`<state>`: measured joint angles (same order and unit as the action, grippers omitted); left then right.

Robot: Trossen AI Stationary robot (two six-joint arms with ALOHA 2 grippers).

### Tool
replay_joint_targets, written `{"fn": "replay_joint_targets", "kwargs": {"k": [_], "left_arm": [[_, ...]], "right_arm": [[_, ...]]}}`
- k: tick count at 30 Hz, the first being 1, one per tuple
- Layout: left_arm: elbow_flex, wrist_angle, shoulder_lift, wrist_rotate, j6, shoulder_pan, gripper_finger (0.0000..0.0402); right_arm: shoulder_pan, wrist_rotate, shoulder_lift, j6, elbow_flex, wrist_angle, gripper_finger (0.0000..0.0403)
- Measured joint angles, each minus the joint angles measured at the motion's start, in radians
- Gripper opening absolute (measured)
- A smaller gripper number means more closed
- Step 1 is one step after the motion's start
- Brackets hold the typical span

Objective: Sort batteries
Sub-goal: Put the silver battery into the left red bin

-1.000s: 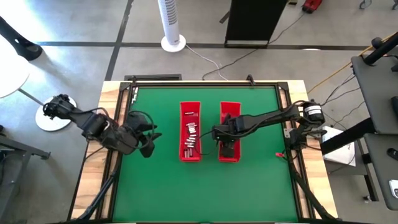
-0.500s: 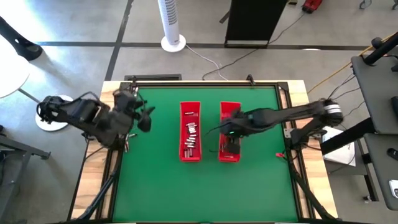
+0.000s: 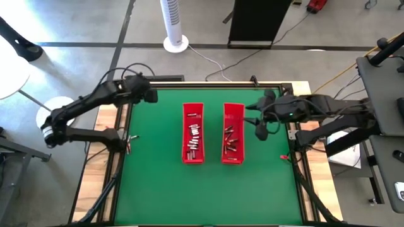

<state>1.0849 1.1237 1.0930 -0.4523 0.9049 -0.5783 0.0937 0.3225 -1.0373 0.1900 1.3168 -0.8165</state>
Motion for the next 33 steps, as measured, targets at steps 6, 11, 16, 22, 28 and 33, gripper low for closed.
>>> {"fn": "replay_joint_targets", "kwargs": {"k": [6,11,16,22,28,33], "left_arm": [[-0.096,-0.118,0.074,0.115,-0.025,-0.178,0.0214],[-0.111,-0.116,0.188,0.152,-0.033,-0.280,0.0214],[-0.080,-0.113,0.323,0.291,-0.076,-0.354,0.0214],[0.017,-0.092,0.522,0.335,-0.226,-0.410,0.0214],[0.206,0.039,0.725,0.341,-0.387,-0.490,0.0214],[0.370,0.158,0.865,0.397,-0.475,-0.586,0.0214]], "right_arm": [[0.000,-0.005,0.027,-0.111,-0.020,-0.002,0.0212],[0.000,-0.008,0.016,-0.284,-0.026,-0.003,0.0210],[0.000,-0.007,0.020,-0.333,-0.026,-0.033,0.0210],[-0.009,0.069,0.034,-0.325,-0.032,-0.057,0.0210],[-0.021,0.123,0.033,-0.216,-0.048,-0.055,0.0210],[-0.021,0.125,0.038,-0.074,-0.073,-0.102,0.0210]]}}
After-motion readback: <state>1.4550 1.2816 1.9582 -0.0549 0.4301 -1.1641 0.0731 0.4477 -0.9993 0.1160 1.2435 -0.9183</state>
